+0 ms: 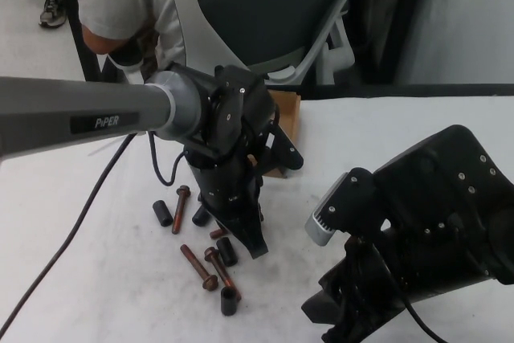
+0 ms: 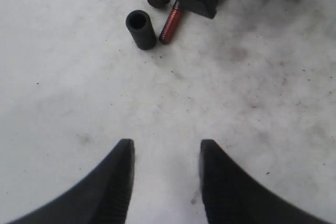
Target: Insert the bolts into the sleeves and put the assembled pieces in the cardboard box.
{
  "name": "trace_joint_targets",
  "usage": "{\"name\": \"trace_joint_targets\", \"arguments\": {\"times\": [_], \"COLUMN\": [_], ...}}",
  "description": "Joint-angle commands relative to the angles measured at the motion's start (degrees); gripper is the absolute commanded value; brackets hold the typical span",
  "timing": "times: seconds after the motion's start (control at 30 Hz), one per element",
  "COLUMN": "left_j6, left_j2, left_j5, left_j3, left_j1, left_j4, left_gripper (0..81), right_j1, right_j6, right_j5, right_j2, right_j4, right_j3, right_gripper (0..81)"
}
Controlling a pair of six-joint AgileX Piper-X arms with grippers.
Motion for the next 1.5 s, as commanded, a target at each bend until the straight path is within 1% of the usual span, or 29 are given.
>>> {"name": "trace_joint_targets", "arguments": {"times": [0.0,0.1,0.3,0.4,0.53,0.6,0.7,0.87,1.03,1.13,1.3,1.4,1.47], "left_j6": [-1.17,-3.11,-7.33,-8.18,-9.14,-10.49,-12.88,-16.61,-24.76,-29.81,-37.47,-42.74,-47.37], "left_j2": [-0.05,-0.37,-2.37,-4.21,-7.42,-9.24,-11.76,-16.08,-20.03,-22.22,-25.56,-27.53,-28.65], "left_j5": [0.57,4.45,16.37,19.65,20.66,22.08,27.02,31.43,39.98,41.81,43.84,44.16,45.61], "left_j3": [-0.68,-0.54,-0.04,1.76,5.02,6.99,9.99,15.03,22.43,27.35,35.05,39.40,42.30], "left_j1": [0.55,1.89,5.60,6.75,7.57,8.05,9.32,12.58,16.07,17.19,17.34,17.34,17.34], "left_j4": [-0.16,-0.19,1.24,-0.28,-3.27,-5.55,-9.00,-15.52,-28.17,-37.92,-51.27,-60.61,-67.69], "left_gripper": [0.8,0.8,0.8,0.8,0.8,0.8,0.8,0.8,0.8,0.8,0.8,0.8,0.8], "right_j1": [0.72,1.88,4.34,5.26,6.36,6.95,8.04,8.91,8.91,8.91,8.91,8.91,8.91], "right_j6": [-0.47,-0.47,-0.47,-0.47,-0.47,-0.47,-0.47,-0.47,-0.47,-0.31,-0.31,-0.31,0.11], "right_j5": [-0.12,-0.12,-0.07,-0.07,-0.33,-0.44,-0.44,-0.44,-0.03,-0.03,-0.03,-0.16,-1.30], "right_j2": [0.25,0.26,0.26,0.26,0.33,0.33,0.33,0.33,0.33,0.33,1.10,3.34,5.59], "right_j4": [0.11,-0.24,-0.33,-1.16,-3.90,-6.54,-14.32,-27.48,-39.63,-43.49,-44.33,-45.89,-48.26], "right_j3": [-0.34,-0.34,-0.34,-0.20,-0.18,0.48,2.96,9.67,15.65,17.34,17.66,17.66,17.77], "right_gripper": [39.2,39.2,39.2,39.2,39.1,37.0,32.9,32.8,32.8,33.3,33.3,33.3,33.3]}}
